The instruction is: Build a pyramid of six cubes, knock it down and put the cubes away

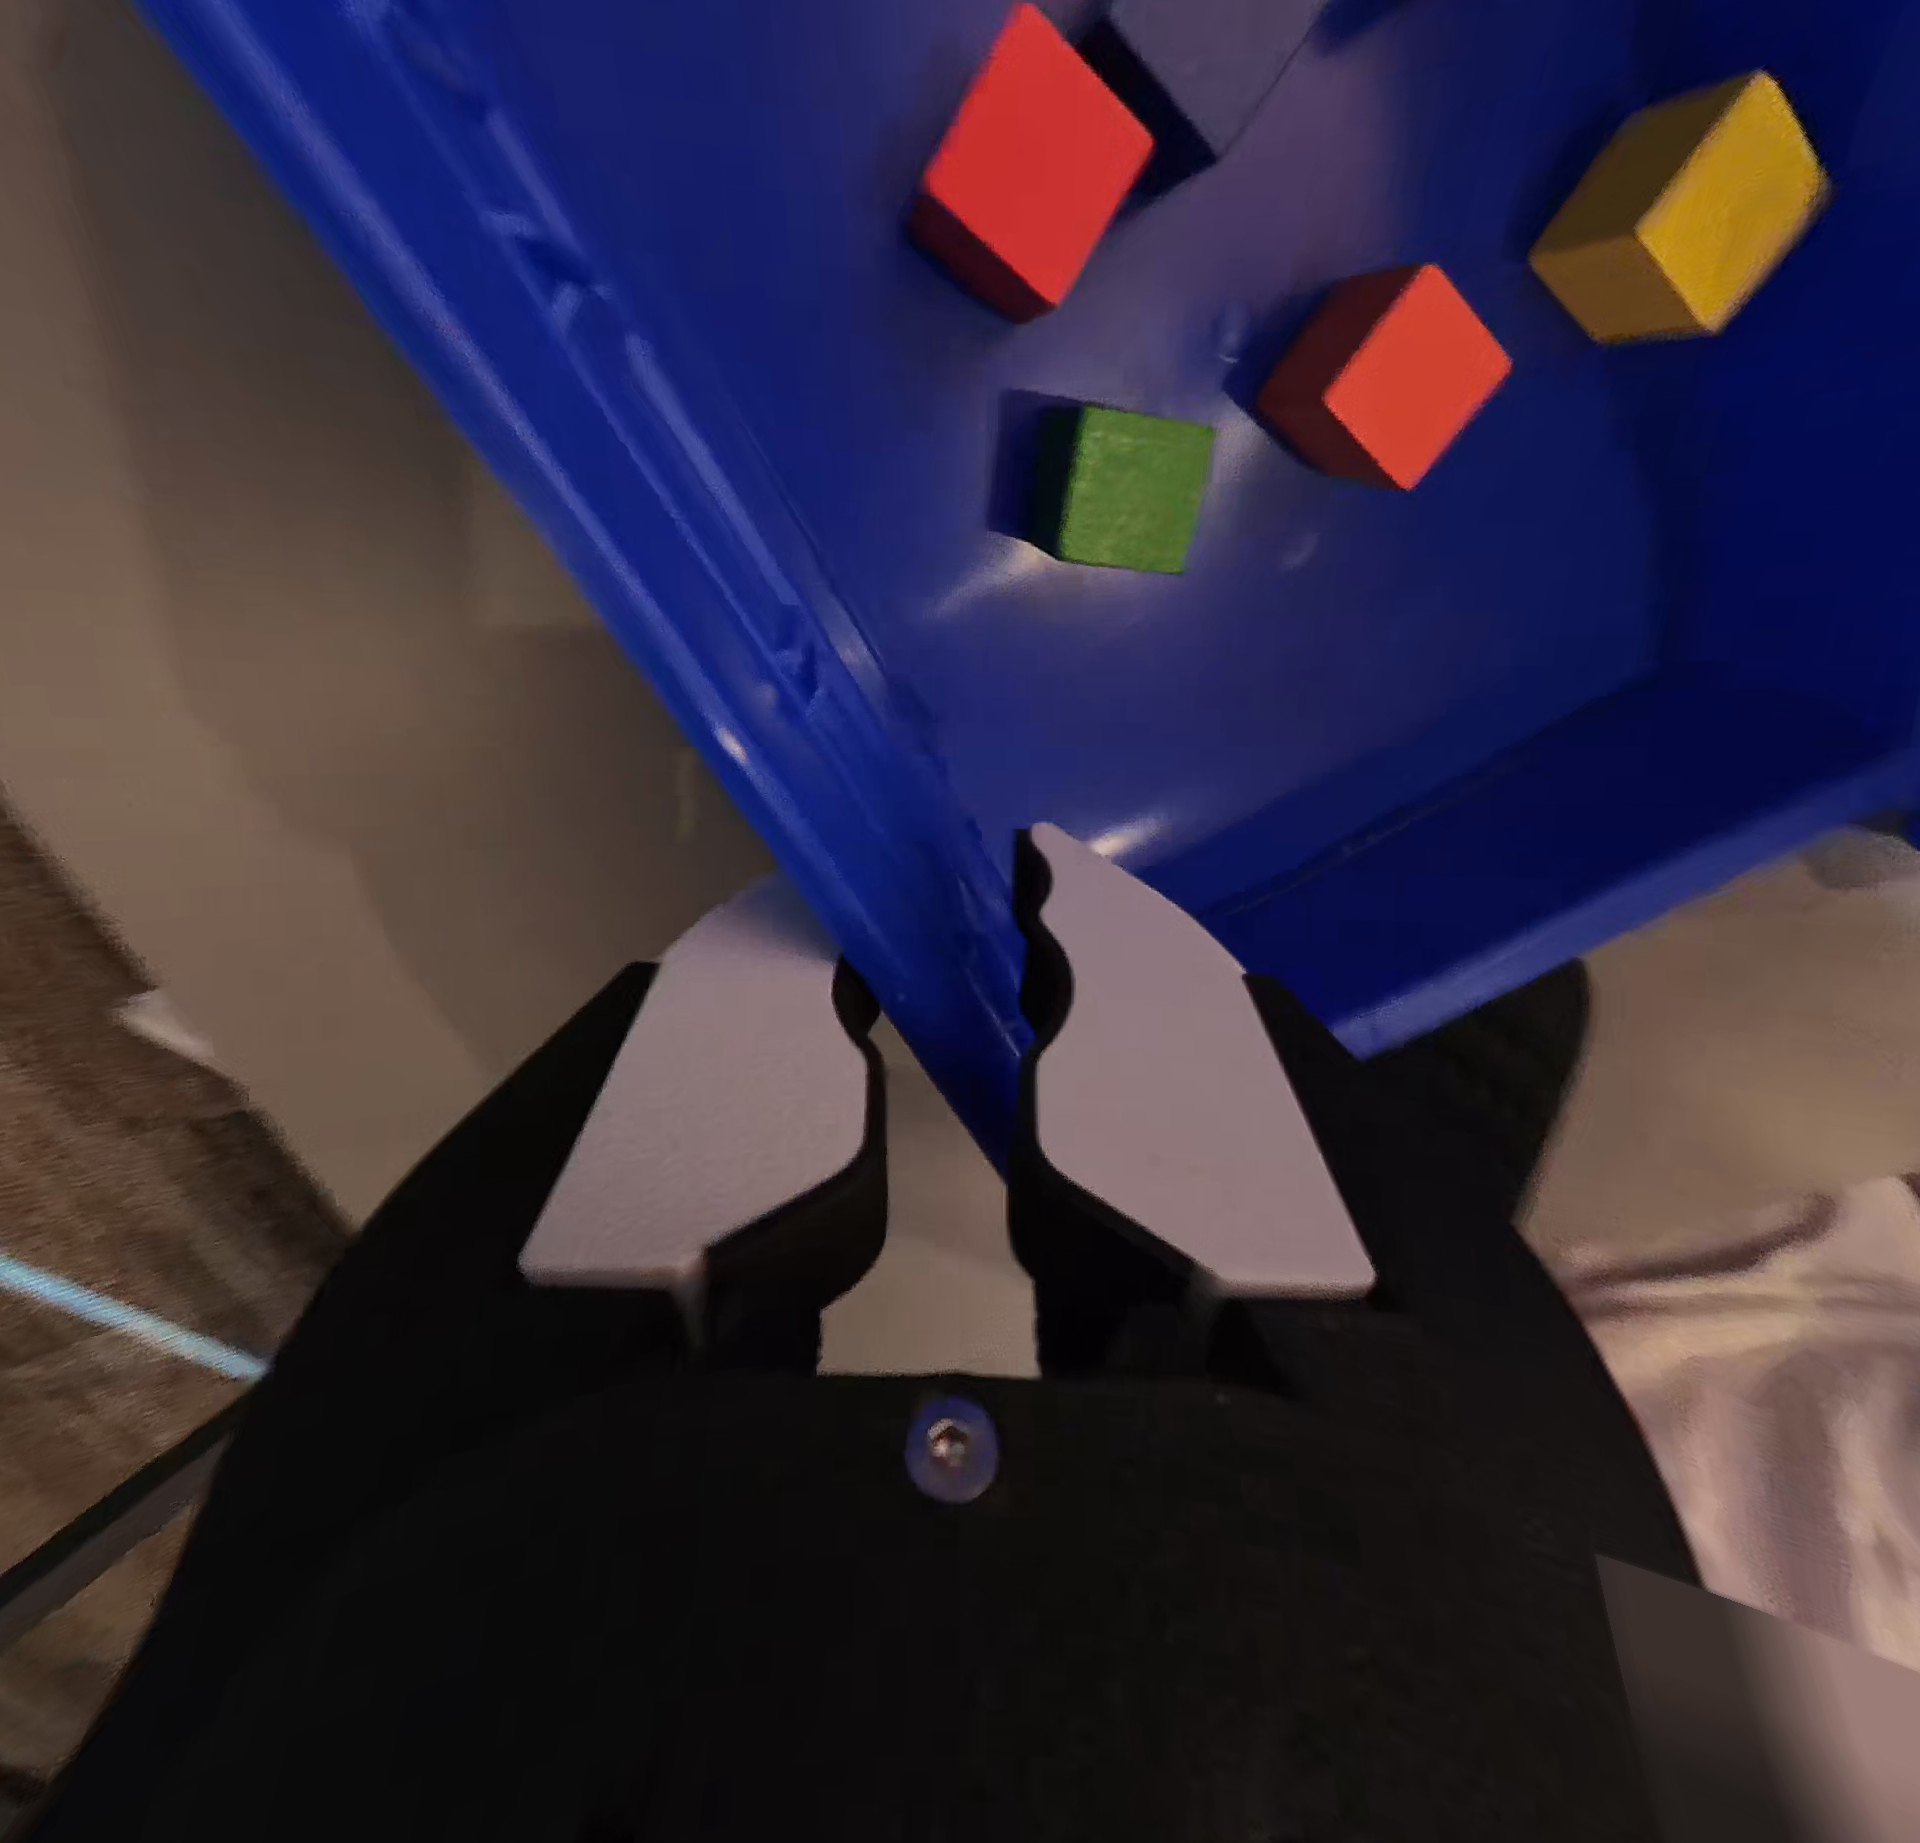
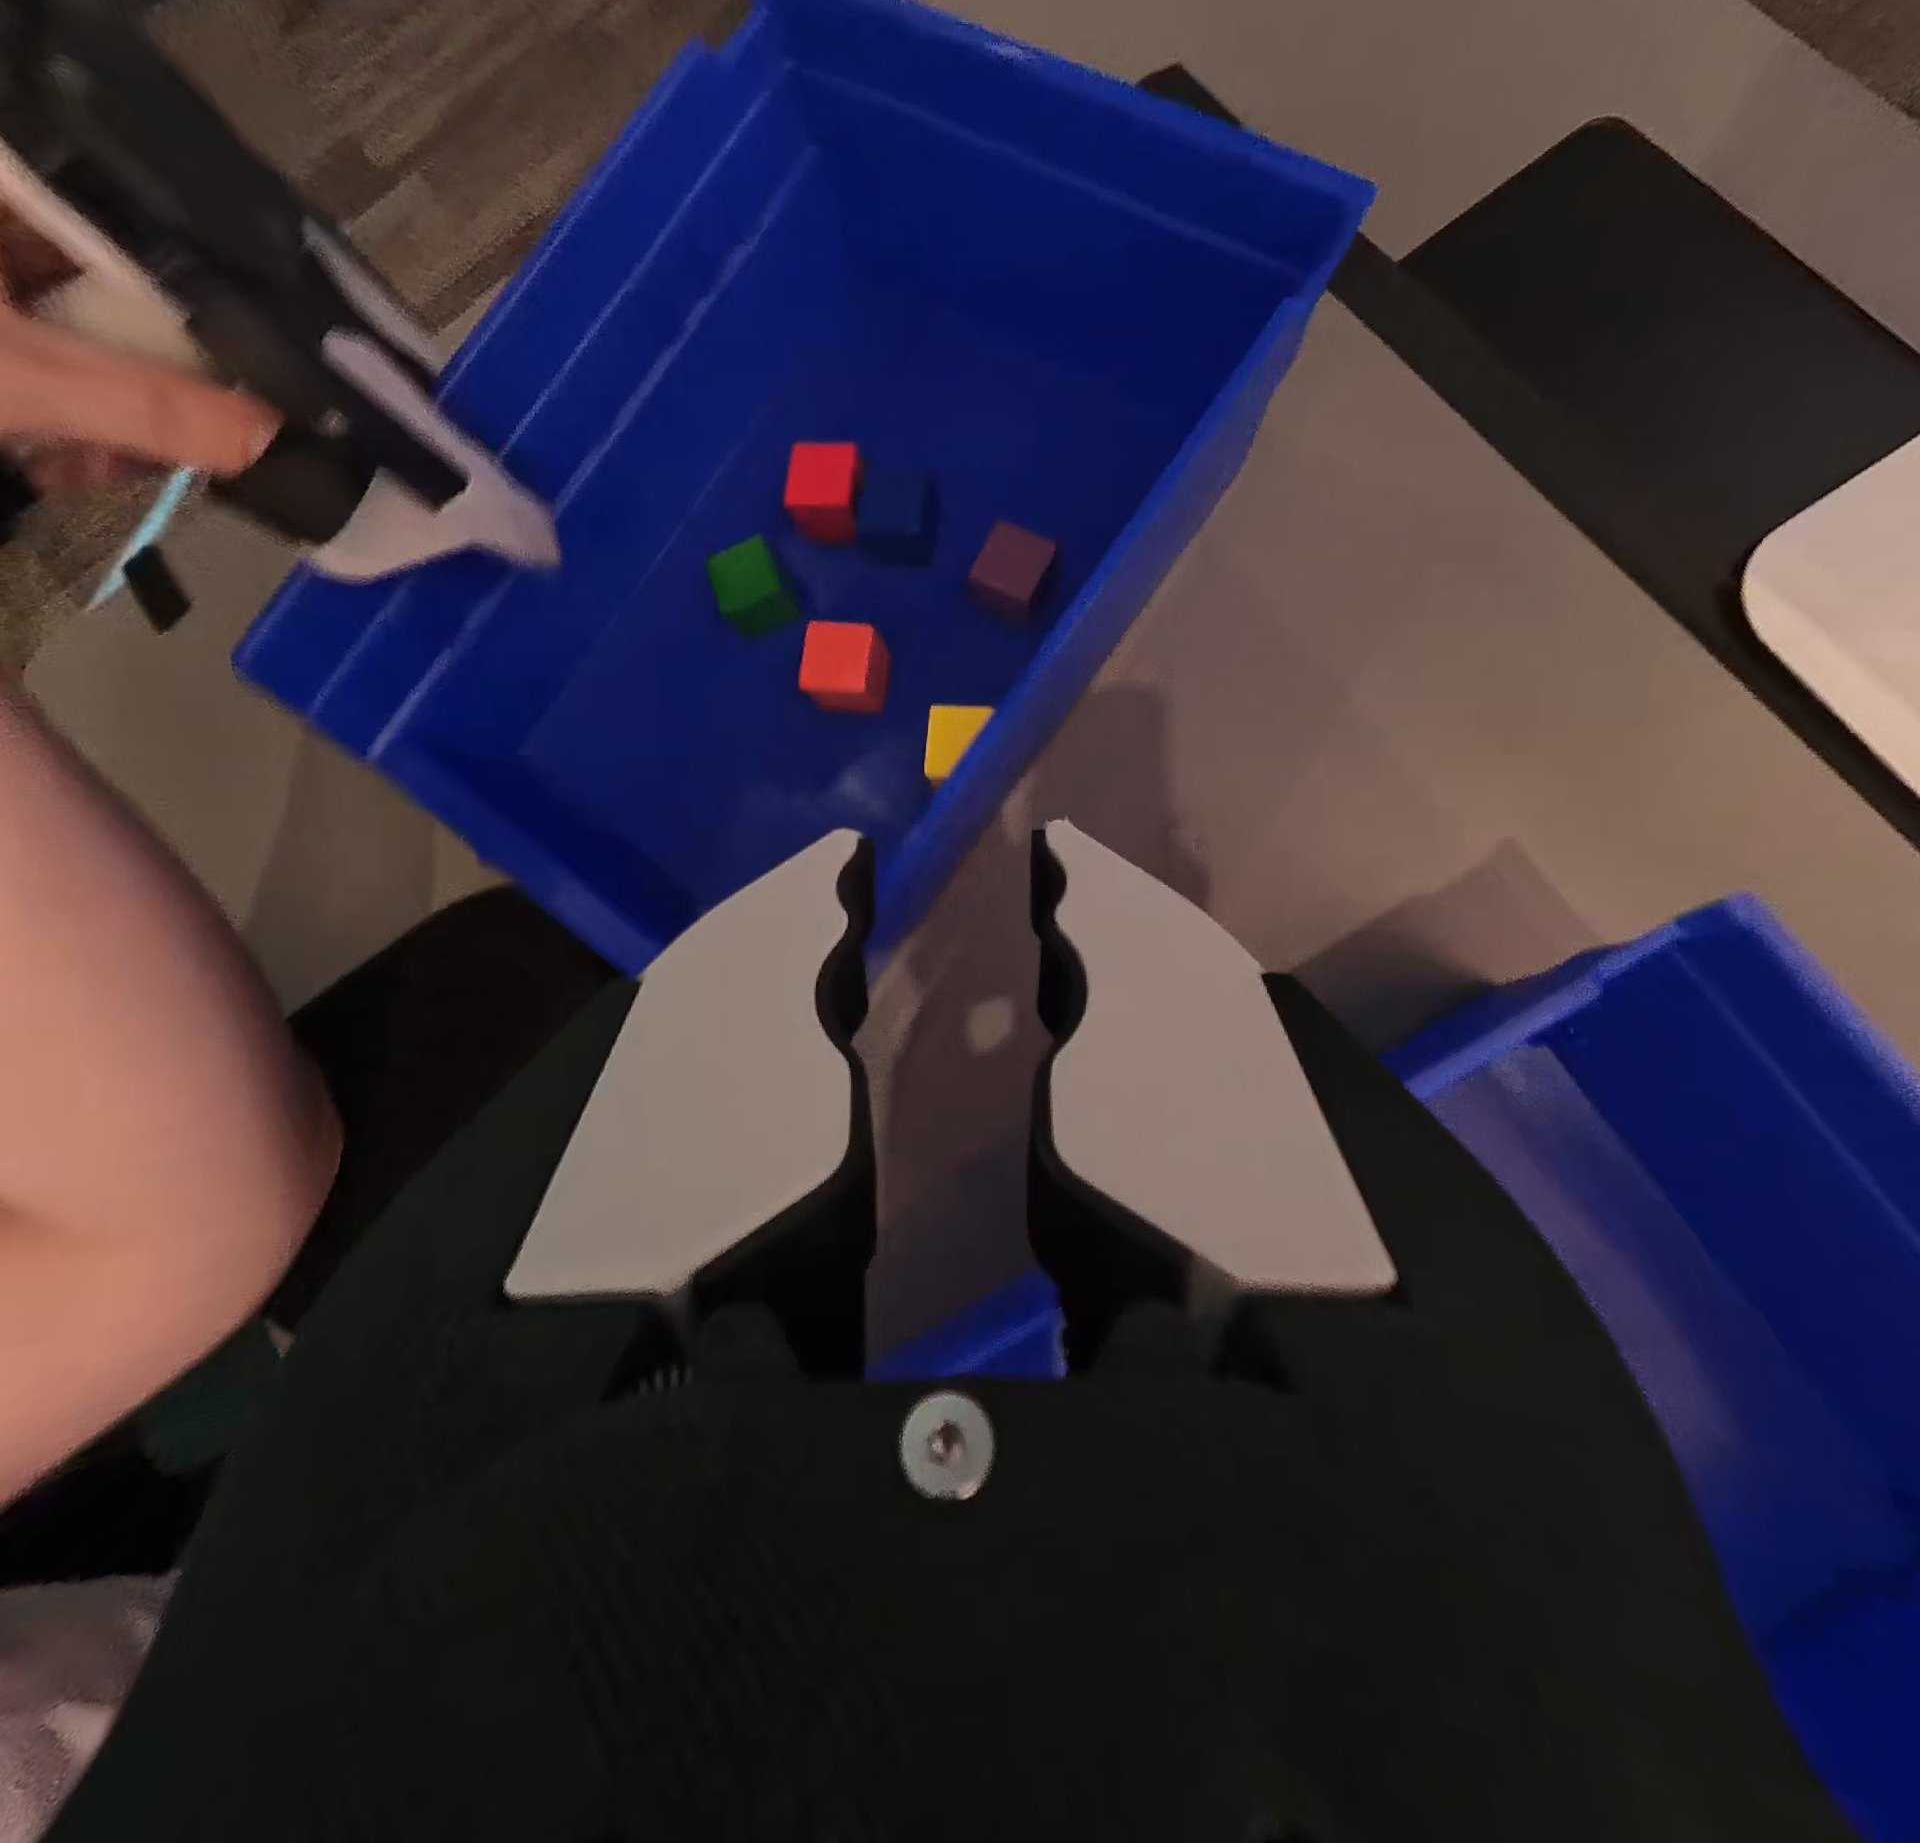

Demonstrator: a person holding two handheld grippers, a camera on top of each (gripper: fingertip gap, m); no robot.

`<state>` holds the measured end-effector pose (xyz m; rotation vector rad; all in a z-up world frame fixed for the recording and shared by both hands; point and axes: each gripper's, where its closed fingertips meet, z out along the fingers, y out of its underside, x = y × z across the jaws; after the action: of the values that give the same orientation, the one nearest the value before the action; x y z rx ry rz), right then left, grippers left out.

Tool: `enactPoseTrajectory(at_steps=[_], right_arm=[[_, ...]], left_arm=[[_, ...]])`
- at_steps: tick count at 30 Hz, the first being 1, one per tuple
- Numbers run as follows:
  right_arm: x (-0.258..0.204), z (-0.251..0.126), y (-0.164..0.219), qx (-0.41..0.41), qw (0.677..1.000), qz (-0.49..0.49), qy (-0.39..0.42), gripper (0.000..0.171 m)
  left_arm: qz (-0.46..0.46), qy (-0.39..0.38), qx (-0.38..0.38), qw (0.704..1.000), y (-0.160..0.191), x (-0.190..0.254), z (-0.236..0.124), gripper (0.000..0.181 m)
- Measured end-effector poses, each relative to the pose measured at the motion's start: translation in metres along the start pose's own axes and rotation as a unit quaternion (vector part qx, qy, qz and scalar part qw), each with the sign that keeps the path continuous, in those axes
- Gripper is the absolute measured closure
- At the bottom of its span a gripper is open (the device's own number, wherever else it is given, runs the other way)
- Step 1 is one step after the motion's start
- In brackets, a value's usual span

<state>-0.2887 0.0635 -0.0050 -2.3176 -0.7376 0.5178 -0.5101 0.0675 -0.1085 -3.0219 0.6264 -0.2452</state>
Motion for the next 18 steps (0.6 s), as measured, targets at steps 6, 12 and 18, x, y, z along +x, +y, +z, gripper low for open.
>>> enactPoseTrajectory(at_steps=[6, 12, 18], right_arm=[[0.017, -0.047, 0.049, 0.024, 1.0, -0.019, 0.001, 0.141], [0.13, -0.122, 0.101, 0.019, 0.97, -0.01, 0.241, 0.141], [0.186, -0.171, 0.154, 0.018, 0.948, 0.126, 0.293, 0.13]], left_arm=[[0.011, -0.053, 0.061, 0.997, -0.023, -0.036, -0.001, 0.173], [0.03, -0.07, 0.044, 0.996, -0.022, -0.031, -0.001, 0.172], [0.075, -0.069, 0.048, 0.994, -0.032, -0.018, 0.002, 0.171]])
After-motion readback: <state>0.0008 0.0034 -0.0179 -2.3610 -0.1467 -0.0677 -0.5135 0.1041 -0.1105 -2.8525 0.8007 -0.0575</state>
